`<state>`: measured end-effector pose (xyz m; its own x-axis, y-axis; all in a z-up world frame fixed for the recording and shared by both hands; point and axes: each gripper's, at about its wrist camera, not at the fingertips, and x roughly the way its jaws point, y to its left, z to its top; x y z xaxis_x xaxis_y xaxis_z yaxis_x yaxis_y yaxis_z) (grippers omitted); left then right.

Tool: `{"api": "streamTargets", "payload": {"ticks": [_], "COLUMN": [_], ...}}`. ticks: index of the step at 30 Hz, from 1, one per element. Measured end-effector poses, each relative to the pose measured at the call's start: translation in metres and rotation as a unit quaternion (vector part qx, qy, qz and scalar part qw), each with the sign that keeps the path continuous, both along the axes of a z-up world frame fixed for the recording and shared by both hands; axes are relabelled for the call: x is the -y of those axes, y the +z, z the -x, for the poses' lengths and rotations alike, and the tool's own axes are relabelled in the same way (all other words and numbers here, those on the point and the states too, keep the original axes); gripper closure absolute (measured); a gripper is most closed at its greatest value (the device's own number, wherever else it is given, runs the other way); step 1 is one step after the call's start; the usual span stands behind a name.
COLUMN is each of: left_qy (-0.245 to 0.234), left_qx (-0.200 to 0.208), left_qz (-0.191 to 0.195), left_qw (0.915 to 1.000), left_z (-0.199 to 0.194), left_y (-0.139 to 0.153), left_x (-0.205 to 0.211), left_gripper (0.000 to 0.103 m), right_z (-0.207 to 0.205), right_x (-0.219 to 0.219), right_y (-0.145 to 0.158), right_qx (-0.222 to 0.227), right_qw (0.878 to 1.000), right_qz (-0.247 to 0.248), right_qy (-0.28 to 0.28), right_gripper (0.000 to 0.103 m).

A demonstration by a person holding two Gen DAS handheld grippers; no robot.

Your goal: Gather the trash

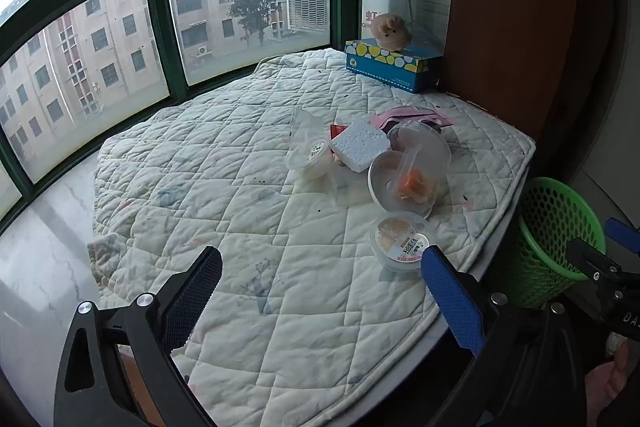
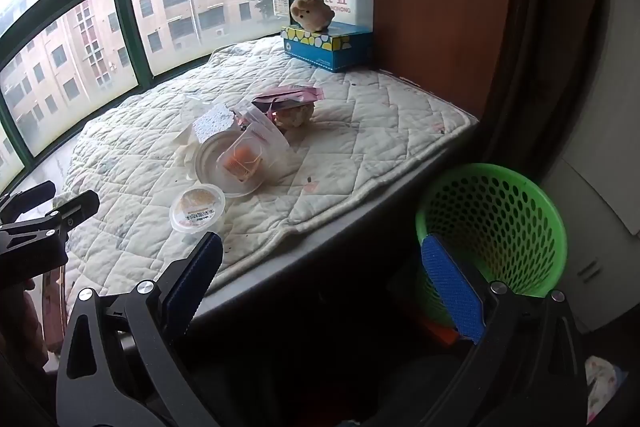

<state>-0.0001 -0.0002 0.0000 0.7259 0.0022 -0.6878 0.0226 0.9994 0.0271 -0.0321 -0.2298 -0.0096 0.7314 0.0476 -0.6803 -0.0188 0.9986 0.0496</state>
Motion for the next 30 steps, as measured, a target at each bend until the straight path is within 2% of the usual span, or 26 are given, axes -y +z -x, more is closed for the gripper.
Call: {"api": "streamTargets", "payload": {"ticks": [12, 30], "left_qy": [-0.006, -0.008], "left_qx": [-0.002, -0.007], "left_qz": [-0.004, -0.003], "left_qw": [1.0, 0.9999], "left_z": [-0.001, -0.003], "left_y": [-0.002, -0.005], "left_x": [0.005, 0.008], "left_gripper": [0.006, 0.006], "right_z": [-0.003, -0.001], "right_x": [0.017, 0.011], "right_y": [0.004, 0.002], "right_qx": [-0.003, -0.001], "right_qw": [1.0, 1.0], "right_qz": [-0.002, -0.004], "right_qy": [-0.009, -0.015], "right_gripper": [0.004, 0.004]}}
